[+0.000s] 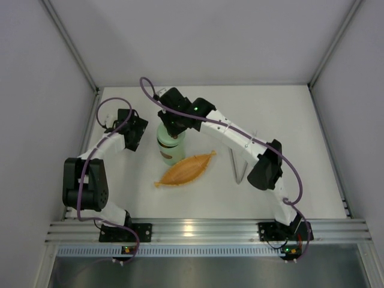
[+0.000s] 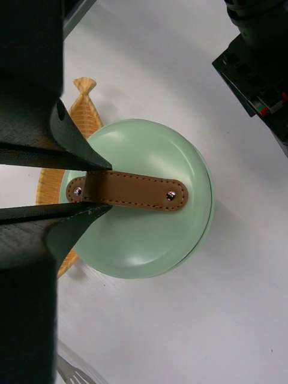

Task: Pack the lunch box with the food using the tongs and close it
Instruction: Close the box lid on the packing box.

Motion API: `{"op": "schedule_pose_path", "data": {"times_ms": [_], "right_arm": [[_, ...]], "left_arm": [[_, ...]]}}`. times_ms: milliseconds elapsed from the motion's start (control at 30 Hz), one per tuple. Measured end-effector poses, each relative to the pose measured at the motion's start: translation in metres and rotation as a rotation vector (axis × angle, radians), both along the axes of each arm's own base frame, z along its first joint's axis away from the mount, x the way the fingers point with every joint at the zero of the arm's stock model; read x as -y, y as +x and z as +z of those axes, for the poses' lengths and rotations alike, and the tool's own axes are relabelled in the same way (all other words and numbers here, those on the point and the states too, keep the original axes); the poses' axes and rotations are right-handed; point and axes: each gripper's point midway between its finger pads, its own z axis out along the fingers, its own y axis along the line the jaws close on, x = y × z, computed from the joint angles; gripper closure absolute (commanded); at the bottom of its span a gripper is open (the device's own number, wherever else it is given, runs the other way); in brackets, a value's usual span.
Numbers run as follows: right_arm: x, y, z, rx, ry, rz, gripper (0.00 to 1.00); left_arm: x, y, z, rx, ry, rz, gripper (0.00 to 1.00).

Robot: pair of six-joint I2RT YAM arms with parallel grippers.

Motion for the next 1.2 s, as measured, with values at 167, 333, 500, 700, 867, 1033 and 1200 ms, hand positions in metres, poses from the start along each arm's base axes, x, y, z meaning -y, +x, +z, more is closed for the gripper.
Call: {"op": "schedule_pose_path", "data": {"times_ms": [167, 333, 500, 700, 867, 1033, 1200], "right_arm": [[-0.002, 0.0, -0.005, -0.007, -0.007, 0.011, 0.89], [-0.003, -0.002, -0.005, -0.015, -0.005, 0.023, 0.89], [-0.004, -0.005, -0.006, -0.023, -0.002, 0.033, 0.89], [-0.009, -0.012, -0.006, -0.025, -0.004, 0.058, 0.88], [-0.012, -0.014, -0.012, -0.027, -0.016, 0.072, 0.87], [-0.013, -0.011, -0.02, -0.028, -0.032, 0.07, 0.87], [-0.012, -0.01, -0.02, -0.032, -0.026, 0.055, 0.87]], "left_arm": [[-0.001, 0.0, 0.0, -0.001, -0.002, -0.003, 0.01], [0.0, 0.0, 0.0, -0.001, -0.01, -0.009, 0.01], [0.0, 0.0, 0.0, -0.001, -0.014, -0.01, 0.01], [0.002, 0.0, 0.0, -0.002, -0.02, -0.017, 0.01], [0.003, -0.001, 0.0, -0.002, -0.027, -0.022, 0.01], [0.004, -0.001, -0.001, -0.005, -0.032, -0.027, 0.01], [0.004, -0.001, -0.001, -0.003, -0.032, -0.026, 0.01]]}}
